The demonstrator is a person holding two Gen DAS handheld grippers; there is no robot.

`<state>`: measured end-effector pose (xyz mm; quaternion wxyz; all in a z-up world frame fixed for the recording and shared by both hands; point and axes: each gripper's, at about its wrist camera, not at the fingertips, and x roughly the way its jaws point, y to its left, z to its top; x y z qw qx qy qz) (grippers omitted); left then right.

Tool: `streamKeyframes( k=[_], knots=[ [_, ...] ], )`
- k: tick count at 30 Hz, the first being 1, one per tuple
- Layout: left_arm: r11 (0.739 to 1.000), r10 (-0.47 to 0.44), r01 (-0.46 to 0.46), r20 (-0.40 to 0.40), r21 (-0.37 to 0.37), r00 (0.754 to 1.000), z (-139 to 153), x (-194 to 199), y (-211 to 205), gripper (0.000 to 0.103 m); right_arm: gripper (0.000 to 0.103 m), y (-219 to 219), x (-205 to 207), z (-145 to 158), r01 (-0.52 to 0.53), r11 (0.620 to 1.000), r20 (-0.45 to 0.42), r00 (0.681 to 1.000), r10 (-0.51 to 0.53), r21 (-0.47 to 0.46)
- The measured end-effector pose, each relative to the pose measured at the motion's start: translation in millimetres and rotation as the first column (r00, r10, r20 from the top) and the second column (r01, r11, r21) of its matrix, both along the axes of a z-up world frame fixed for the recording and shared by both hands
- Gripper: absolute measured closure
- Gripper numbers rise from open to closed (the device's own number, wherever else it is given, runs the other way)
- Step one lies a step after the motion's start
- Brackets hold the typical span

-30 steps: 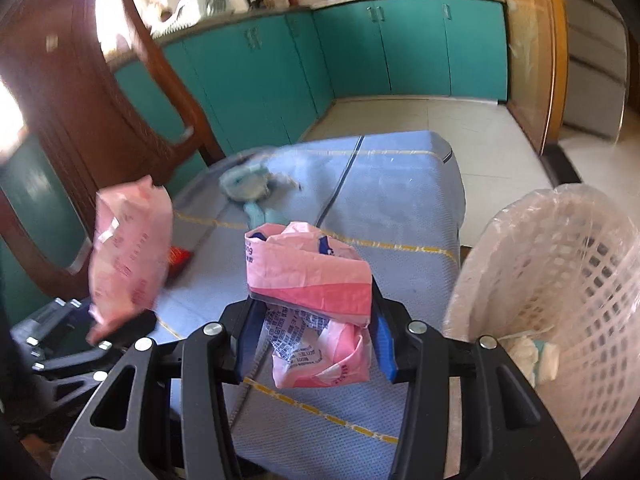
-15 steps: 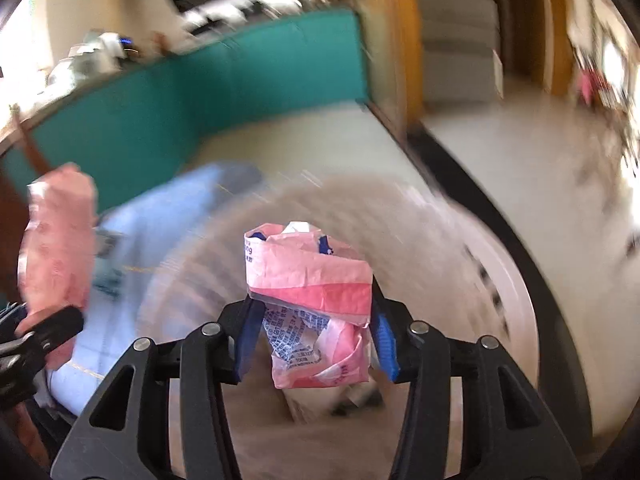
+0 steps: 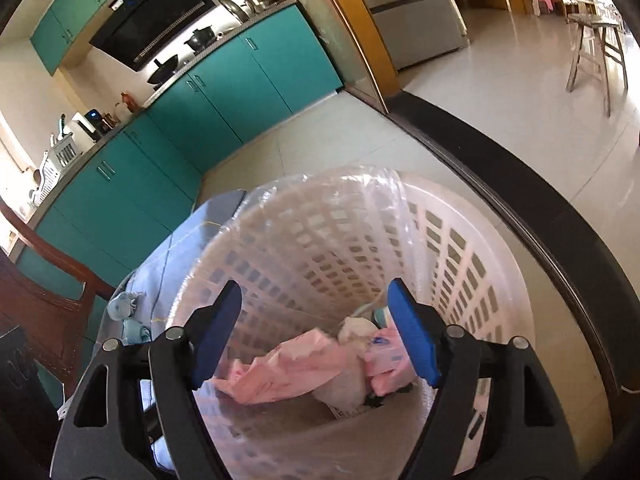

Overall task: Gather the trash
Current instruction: 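Carry both pink bags over the wastebasket and release them, then grasp the red snack wrapper with the left tool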

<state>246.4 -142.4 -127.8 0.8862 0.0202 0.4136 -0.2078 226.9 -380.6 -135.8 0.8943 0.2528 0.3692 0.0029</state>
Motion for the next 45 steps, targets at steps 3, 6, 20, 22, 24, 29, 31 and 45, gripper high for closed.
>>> streamKeyframes(
  k=[3, 6, 20, 22, 24, 29, 31, 45],
  knots=[
    [0.993, 0.115, -0.116, 0.038, 0.019, 0.993, 0.0, -8.0, 34.8, 0.017, 0.029, 13.4, 1.4, 9.9, -0.044, 0.998, 0.044, 0.998, 0.045, -0.033],
    [0.929, 0.338, -0.349, 0.102, 0.126, 0.936, -6.5, -17.0, 81.1, 0.038, 0.029, 40.4, 4.7, 17.9, -0.107, 0.989, 0.068, 0.991, 0.115, -0.101],
    [0.685, 0.588, -0.595, 0.163, 0.421, 0.792, -50.1, 23.5, 236.4, 0.061, 0.029, 181.6, 22.4, 3.3, -0.412, 0.868, 0.018, 0.901, 0.433, -0.279],
    [0.698, 0.581, -0.581, 0.143, 0.419, 0.801, -55.1, 23.3, 239.6, 0.080, 0.029, 191.0, 24.9, -3.2, -0.429, 0.853, -0.007, 0.895, 0.447, -0.298],
    [0.715, 0.579, -0.580, 0.134, 0.391, 0.804, -58.2, 24.0, 240.0, 0.083, 0.029, 195.0, 27.3, -6.0, -0.436, 0.847, -0.019, 0.892, 0.452, -0.304],
    [0.796, 0.521, -0.541, 0.148, 0.273, 0.841, -43.0, 4.0, 215.5, 0.085, 0.029, 194.3, 29.3, -7.6, -0.426, 0.858, -0.015, 0.897, 0.441, -0.286],
    [0.847, 0.462, -0.484, 0.143, 0.220, 0.875, -33.6, -4.5, 196.4, 0.085, 0.029, 190.3, 29.2, -6.5, -0.419, 0.868, -0.005, 0.901, 0.433, -0.268],
    [0.894, 0.401, -0.421, 0.145, 0.154, 0.905, -3.6, -87.7, 179.2, 0.085, 0.037, 241.9, 44.5, -0.2, -0.593, 0.802, 0.009, 0.804, 0.595, -0.064]
  ],
)
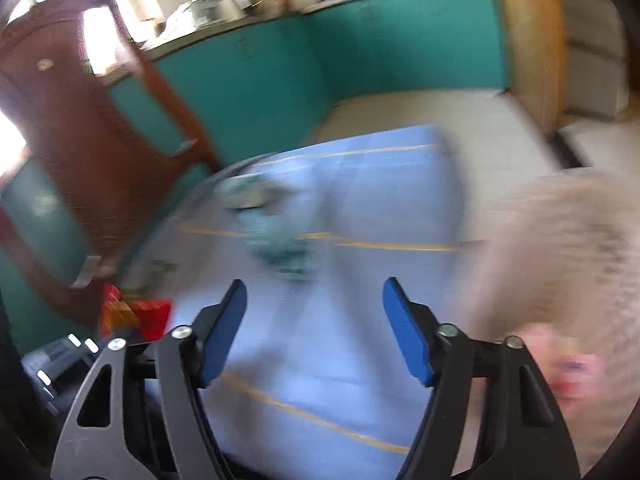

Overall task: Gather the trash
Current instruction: 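Grasp the red snack wrapper with the left tool, then grasp the green leafy sprig with the right tool while the left tool holds the wrapper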

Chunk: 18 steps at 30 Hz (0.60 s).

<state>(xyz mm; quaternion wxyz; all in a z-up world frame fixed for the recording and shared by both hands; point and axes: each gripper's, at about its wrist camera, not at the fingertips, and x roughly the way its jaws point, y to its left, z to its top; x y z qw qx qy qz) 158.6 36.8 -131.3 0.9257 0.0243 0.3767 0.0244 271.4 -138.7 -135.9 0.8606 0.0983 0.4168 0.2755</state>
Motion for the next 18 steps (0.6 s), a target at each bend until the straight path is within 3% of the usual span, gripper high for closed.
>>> streamKeyframes(
  k=[4, 7, 9, 16, 18],
  knots=[
    [0.998, 0.065, -0.065, 0.008, 0.016, 0.998, 9.4, -33.0, 32.5, 0.085, 0.048, 82.6, 14.9, -4.4, -0.184, 0.980, -0.092, 0.977, 0.190, 0.075],
    [0.993, 0.111, -0.112, 0.014, 0.035, 0.994, 16.2, -54.3, 52.9, 0.085, 0.048, 146.5, 23.1, -14.7, -0.275, 0.954, -0.162, 0.943, 0.291, 0.117],
    [0.991, 0.129, -0.130, 0.015, 0.036, 0.992, 18.7, -61.6, 60.9, 0.085, 0.048, 177.1, 30.0, -22.9, -0.290, 0.939, -0.226, 0.918, 0.327, 0.182],
    [0.989, 0.146, -0.148, 0.049, 0.029, 0.988, 29.3, -77.8, 72.2, 0.084, 0.048, 230.5, 44.7, -72.7, -0.237, 0.948, -0.433, 0.847, 0.308, 0.211],
    [0.988, 0.148, -0.150, 0.053, 0.030, 0.987, 29.7, -78.5, 73.2, 0.084, 0.056, 235.5, 43.9, -81.2, -0.229, 0.943, -0.456, 0.831, 0.319, 0.241]
  ],
)
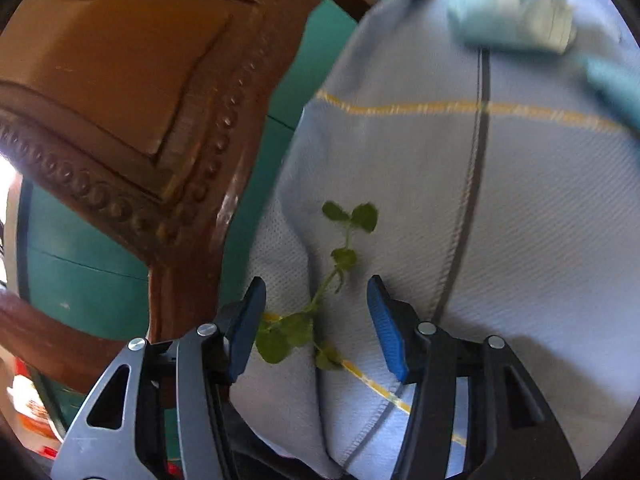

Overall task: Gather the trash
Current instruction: 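Grasp the green leafy sprig with the right tool while the left tool holds the wrapper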

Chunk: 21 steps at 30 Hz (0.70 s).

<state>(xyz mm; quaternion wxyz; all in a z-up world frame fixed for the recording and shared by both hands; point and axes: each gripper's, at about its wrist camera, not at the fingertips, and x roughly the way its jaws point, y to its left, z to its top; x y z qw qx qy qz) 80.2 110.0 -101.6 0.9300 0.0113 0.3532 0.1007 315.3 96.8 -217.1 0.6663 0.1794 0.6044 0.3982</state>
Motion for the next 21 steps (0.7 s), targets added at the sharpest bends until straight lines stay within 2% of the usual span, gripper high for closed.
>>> streamKeyframes(
  k=[2, 3, 6, 9, 12, 15, 18, 21],
  knots=[
    [1.000, 0.001, -0.001, 0.001, -0.004, 1.000, -0.2, 0.9, 0.7, 0.084, 0.093, 5.3, -2.5, -3.5, -0.033, 0.999, 0.004, 0.999, 0.033, -0.008],
    [1.000, 0.001, -0.001, 0.003, -0.006, 1.000, 0.2, 1.0, -0.3, 0.084, 0.097, 5.2, -4.2, -5.2, -0.044, 0.999, 0.006, 0.999, 0.044, -0.017],
    [1.000, -0.006, 0.006, 0.005, -0.006, 1.000, -2.5, -1.0, -3.7, 0.084, 0.098, -12.9, -4.5, 6.3, -0.017, 0.998, 0.087, 0.996, 0.022, -0.057],
    [0.999, -0.024, 0.024, -0.005, -0.032, 1.000, -5.4, 5.5, -6.8, 0.084, 0.098, -49.5, -6.9, 38.6, 0.039, 0.986, 0.272, 0.962, 0.007, -0.161],
    [0.997, -0.042, 0.041, -0.017, -0.066, 0.999, -9.2, 21.4, -12.4, 0.084, 0.098, -99.0, -22.2, 72.6, 0.134, 0.951, 0.479, 0.877, 0.018, -0.280],
    [0.993, -0.053, 0.050, -0.030, -0.104, 0.998, -12.8, 40.8, -20.5, 0.084, 0.098, -142.1, -38.5, 85.2, 0.239, 0.907, 0.606, 0.796, 0.022, -0.346],
    [0.991, -0.063, 0.059, -0.030, -0.121, 0.998, -13.4, 60.7, -32.0, 0.084, 0.098, -171.9, -49.0, 78.6, 0.316, 0.885, 0.663, 0.749, -0.012, -0.341],
    [0.991, -0.064, 0.061, -0.025, -0.116, 0.998, -12.1, 76.7, -43.3, 0.084, 0.098, -210.7, -48.4, 68.6, 0.346, 0.882, 0.663, 0.746, -0.052, -0.321]
  ],
)
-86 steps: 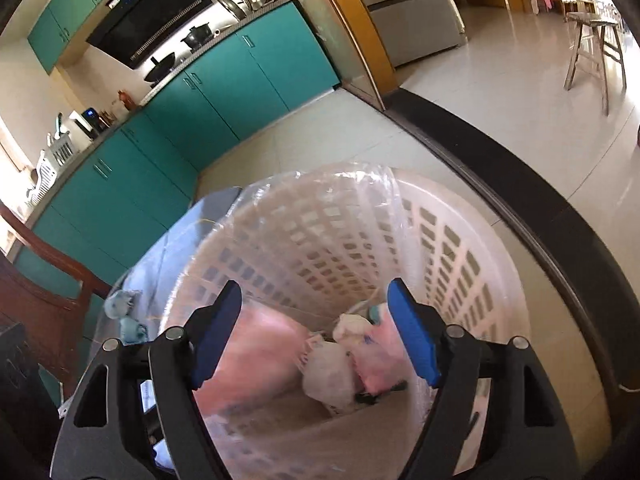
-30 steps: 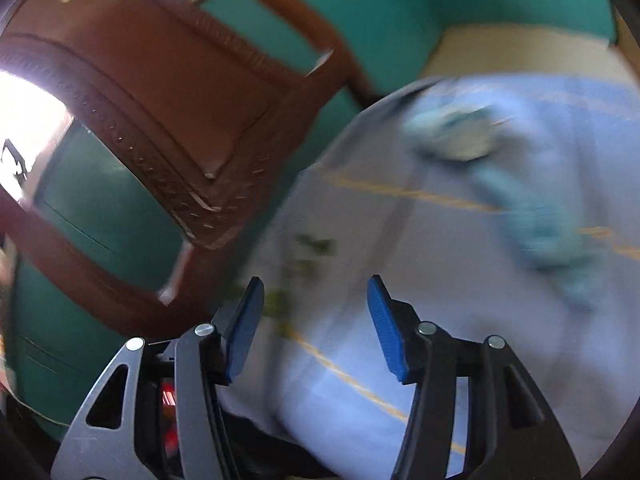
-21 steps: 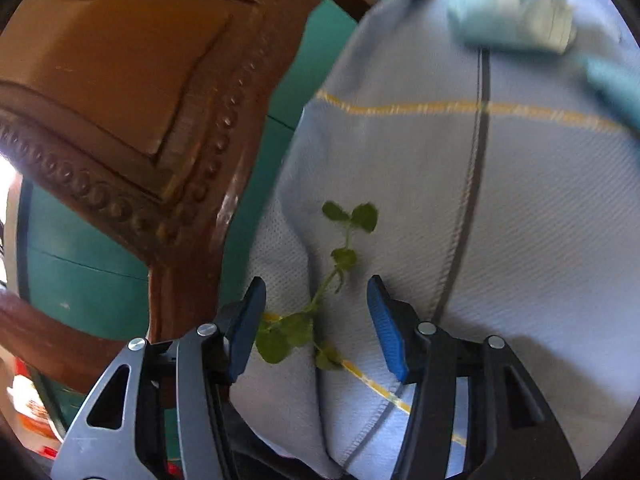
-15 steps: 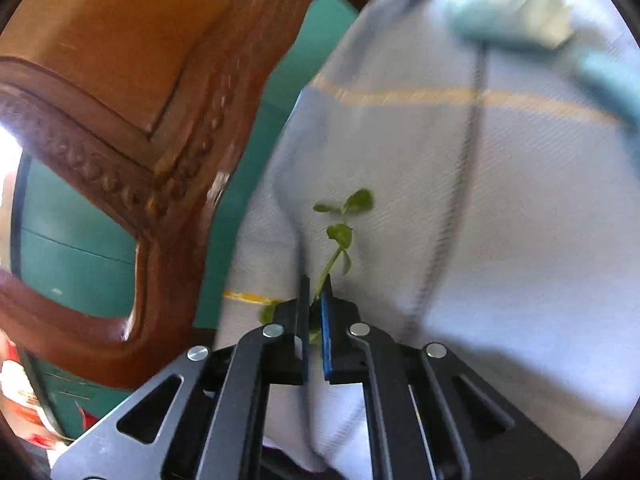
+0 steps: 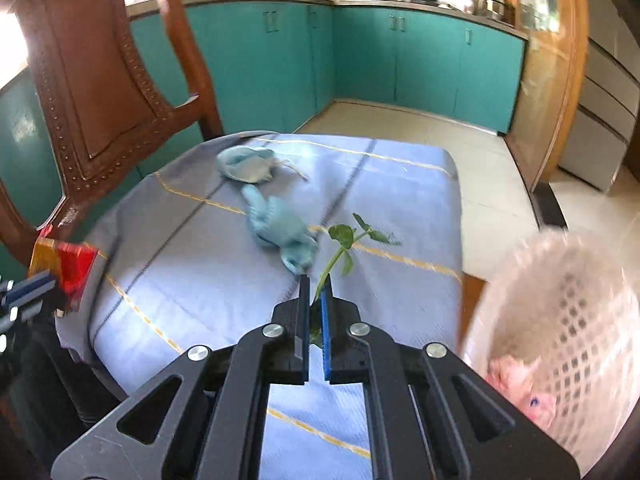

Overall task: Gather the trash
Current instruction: 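Grasp the green leafy sprig with the right tool while the left tool holds the wrapper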

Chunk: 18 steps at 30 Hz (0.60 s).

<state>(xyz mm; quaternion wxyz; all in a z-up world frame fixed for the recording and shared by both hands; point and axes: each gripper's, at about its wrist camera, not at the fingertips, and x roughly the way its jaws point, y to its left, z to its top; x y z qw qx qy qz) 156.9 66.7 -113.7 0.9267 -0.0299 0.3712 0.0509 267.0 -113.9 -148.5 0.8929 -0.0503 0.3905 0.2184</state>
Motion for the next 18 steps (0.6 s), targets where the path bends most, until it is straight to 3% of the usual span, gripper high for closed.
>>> streamKeyframes(
  k=[1, 11, 18],
  knots=[
    [1.000, -0.001, 0.001, 0.006, -0.005, 1.000, 0.5, 3.3, -3.1, 0.084, 0.098, -17.8, -3.1, 0.9, 0.000, 1.000, 0.003, 1.000, 0.000, -0.006],
    [1.000, 0.023, -0.023, 0.010, -0.002, 1.000, -5.2, 23.0, -23.4, 0.084, 0.098, -20.6, -21.8, 2.4, 0.030, 0.998, 0.092, 0.995, -0.025, -0.052],
    [1.000, 0.019, -0.020, 0.024, 0.024, 1.000, 1.9, 28.0, -34.0, 0.083, 0.098, -33.4, -30.7, 17.6, 0.030, 1.000, 0.156, 0.987, -0.030, -0.002]
  ],
)
